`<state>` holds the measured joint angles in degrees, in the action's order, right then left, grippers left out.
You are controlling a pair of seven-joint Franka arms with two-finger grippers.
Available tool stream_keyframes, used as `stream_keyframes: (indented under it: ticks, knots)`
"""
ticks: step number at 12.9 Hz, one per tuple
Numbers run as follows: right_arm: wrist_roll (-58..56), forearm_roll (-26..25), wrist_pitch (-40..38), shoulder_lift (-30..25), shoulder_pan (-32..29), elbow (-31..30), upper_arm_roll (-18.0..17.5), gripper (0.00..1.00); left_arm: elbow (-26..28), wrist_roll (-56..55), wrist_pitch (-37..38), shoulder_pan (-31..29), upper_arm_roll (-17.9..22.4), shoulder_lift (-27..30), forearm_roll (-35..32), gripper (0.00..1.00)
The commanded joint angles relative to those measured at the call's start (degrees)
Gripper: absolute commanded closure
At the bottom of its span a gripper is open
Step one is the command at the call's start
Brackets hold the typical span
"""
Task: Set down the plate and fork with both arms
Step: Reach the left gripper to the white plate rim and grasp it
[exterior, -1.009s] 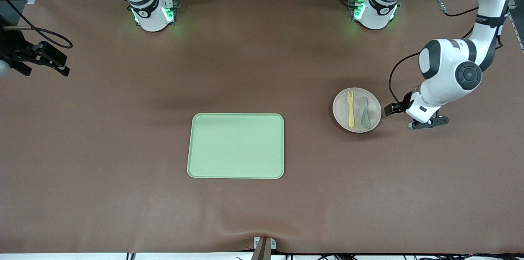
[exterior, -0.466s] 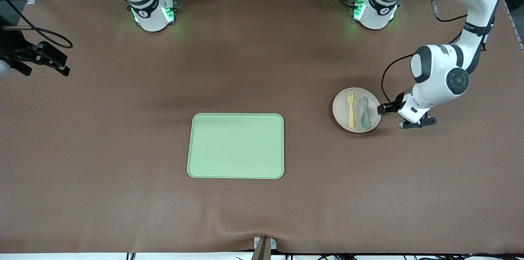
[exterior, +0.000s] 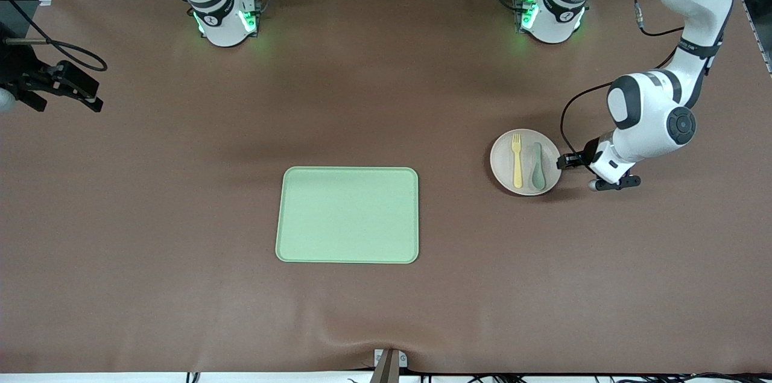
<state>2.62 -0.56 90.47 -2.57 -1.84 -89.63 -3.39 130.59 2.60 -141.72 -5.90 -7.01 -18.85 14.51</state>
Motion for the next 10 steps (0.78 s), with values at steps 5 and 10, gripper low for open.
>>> stream_keyframes:
  ticks: [5, 10]
  knots:
    - [-0.43, 1.17, -0.74, 0.38, -0.45, 0.86, -0.12, 0.0, 0.2, 1.18, -1.45, -0.26, -1.86, -1.36, 2.37, 0.67]
    - [-0.43, 1.26, -0.74, 0.38, -0.45, 0.86, -0.12, 0.0, -0.16, 3.37, -1.54, -0.26, -2.48, -2.25, 2.37, 0.88]
